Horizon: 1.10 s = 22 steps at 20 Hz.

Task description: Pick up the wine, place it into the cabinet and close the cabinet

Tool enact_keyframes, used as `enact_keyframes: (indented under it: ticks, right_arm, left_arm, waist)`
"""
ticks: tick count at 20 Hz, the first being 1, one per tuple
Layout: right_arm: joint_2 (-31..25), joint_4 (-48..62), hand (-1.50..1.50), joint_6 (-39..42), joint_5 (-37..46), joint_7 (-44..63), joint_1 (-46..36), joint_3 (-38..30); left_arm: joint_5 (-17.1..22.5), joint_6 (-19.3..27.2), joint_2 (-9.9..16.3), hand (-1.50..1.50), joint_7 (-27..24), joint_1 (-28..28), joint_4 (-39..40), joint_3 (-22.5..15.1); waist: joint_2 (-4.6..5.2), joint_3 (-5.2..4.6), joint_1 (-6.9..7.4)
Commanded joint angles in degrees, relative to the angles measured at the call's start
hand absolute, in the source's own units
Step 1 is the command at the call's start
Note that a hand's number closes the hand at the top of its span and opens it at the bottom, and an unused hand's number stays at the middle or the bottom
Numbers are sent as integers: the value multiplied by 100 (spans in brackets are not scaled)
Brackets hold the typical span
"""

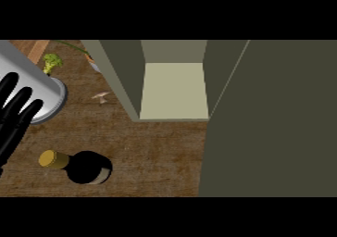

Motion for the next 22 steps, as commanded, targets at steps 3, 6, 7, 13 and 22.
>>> enact_keyframes:
  ticks: [3,6,7,13,22]
  right_arm:
    - [-77,-1258,-150,-209,110,589,151,128]
    - [-176,-1195,-150,-66,-196,380,169,-57]
    - [-64,-1194,-150,-287,176,708,-12,222]
    - [-108,-1253,-150,-365,40,709,-137,169]
    - [-229,-1476,-150,-468,58,921,-167,171]
  left_arm:
    - [1345,-642,129,-150,-552,607,-95,1042]
    - [1443,-876,-49,-150,-863,851,179,995]
    - [1397,-1027,-71,-150,-1035,1069,225,998]
    - [1719,-1716,-158,-150,-1833,1734,889,1403]
    - [1659,-2776,-99,-150,-2986,2216,2062,1699]
  waist:
    - [3,-14,11]
    - [9,-2,4]
    - [9,-6,27]
    - [8,0,20]
    - [8,1,-35]
